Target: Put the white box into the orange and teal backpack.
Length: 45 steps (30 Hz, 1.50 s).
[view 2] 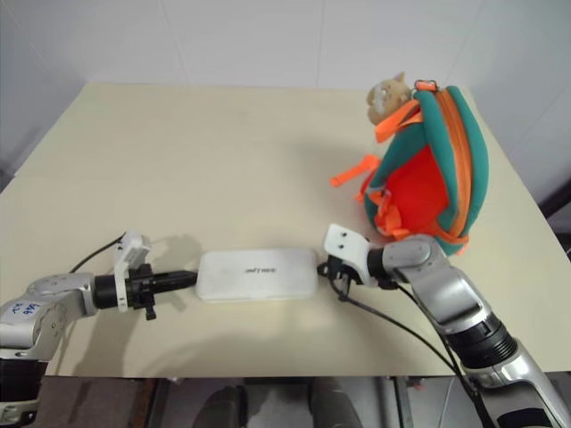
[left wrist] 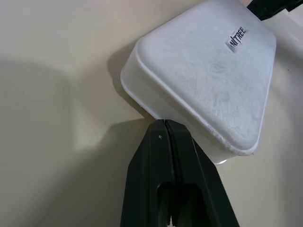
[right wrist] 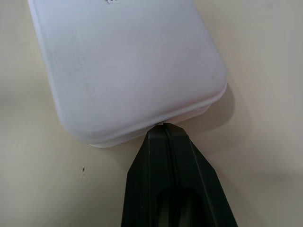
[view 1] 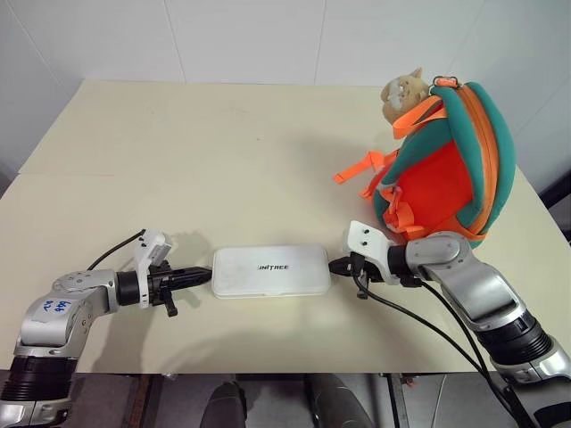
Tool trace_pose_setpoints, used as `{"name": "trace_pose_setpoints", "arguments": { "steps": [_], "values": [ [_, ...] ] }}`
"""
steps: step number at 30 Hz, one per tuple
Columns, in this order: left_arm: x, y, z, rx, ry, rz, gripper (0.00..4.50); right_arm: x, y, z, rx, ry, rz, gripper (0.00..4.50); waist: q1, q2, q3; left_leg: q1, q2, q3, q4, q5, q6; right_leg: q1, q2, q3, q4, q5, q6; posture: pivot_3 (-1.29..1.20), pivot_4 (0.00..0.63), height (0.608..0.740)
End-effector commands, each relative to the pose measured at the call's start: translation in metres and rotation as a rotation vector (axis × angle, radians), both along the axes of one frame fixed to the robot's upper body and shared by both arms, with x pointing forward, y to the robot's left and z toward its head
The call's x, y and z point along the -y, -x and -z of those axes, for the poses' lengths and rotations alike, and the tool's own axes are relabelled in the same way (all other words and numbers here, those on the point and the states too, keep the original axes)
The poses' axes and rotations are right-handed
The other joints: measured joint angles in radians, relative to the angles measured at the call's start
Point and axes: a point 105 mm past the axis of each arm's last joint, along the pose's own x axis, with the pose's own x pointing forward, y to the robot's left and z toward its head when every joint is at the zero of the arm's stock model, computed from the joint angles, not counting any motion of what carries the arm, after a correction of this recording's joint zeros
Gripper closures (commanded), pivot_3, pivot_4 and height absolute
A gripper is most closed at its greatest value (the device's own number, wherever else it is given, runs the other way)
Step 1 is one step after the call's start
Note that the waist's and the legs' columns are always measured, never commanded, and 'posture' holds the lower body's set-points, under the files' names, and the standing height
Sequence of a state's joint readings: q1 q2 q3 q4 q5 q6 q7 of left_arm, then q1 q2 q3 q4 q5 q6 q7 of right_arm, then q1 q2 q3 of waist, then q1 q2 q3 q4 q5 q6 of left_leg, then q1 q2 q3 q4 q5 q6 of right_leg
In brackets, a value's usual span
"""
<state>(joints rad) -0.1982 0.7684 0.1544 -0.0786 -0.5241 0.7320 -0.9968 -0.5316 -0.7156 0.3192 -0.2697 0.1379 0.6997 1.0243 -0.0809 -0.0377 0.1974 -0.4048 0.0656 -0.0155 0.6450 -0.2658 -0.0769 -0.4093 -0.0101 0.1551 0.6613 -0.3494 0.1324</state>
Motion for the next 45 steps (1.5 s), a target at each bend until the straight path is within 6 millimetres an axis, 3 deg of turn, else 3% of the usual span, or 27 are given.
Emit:
{"name": "trace_pose_setpoints", "arguments": {
  "steps": [1,16,24,28,32,39,45],
  "values": [
    [0.02,0.008,-0.005,0.01,0.019,0.102,4.48,-0.012,0.011,-0.013,0.027,-0.032,-0.088,4.5,0.0,0.0,0.0,0.0,0.0,0.0,0.0,0.0,0.0,0.0,0.0,0.0,0.0,0.0,0.0,0.0,0.15,0.74],
    [0.01,0.006,0.003,0.003,-0.026,0.056,4.48,-0.002,0.007,-0.006,0.034,0.0,-0.027,4.5,0.0,0.0,0.0,0.0,0.0,0.0,0.0,0.0,0.0,0.0,0.0,0.0,0.0,0.0,0.0,0.0,0.15,0.74],
    [-0.018,-0.005,-0.005,0.037,-0.069,-0.049,4.48,0.026,-0.003,-0.009,0.069,0.045,0.056,4.5,0.0,0.0,0.0,0.0,0.0,0.0,0.0,0.0,0.0,0.0,0.0,0.0,0.0,0.0,0.0,0.0,0.15,0.74],
    [-0.031,-0.017,-0.014,0.102,-0.063,-0.141,4.5,0.04,-0.006,-0.013,0.077,0.074,0.088,3.6,0.0,0.0,0.0,0.0,0.0,0.0,0.0,0.0,0.0,0.0,0.0,0.0,0.0,0.0,0.0,0.0,0.15,0.74],
    [-0.044,-0.028,-0.017,0.087,-0.062,-0.252,4.5,0.046,-0.009,-0.025,0.115,0.062,0.116,2.24,0.001,0.0,0.0,0.0,0.0,0.0,0.0,0.0,0.0,0.0,0.0,0.0,0.0,0.0,0.0,0.0,0.15,0.74],
    [-0.043,-0.032,-0.031,0.055,0.01,-0.295,2.41,0.043,-0.005,-0.036,0.125,0.037,0.097,0.0,-0.001,0.0,0.0,0.0,0.0,0.0,0.0,0.0,0.0,0.0,0.0,0.0,0.0,0.0,0.0,0.0,0.15,0.74],
    [-0.041,-0.029,-0.051,0.071,0.128,-0.286,0.57,0.043,-0.006,-0.035,0.136,0.023,0.106,0.0,0.0,0.0,0.0,0.0,0.0,0.0,0.0,0.0,0.0,0.0,0.0,0.0,0.0,0.0,0.0,0.0,0.15,0.74]
  ]
}}
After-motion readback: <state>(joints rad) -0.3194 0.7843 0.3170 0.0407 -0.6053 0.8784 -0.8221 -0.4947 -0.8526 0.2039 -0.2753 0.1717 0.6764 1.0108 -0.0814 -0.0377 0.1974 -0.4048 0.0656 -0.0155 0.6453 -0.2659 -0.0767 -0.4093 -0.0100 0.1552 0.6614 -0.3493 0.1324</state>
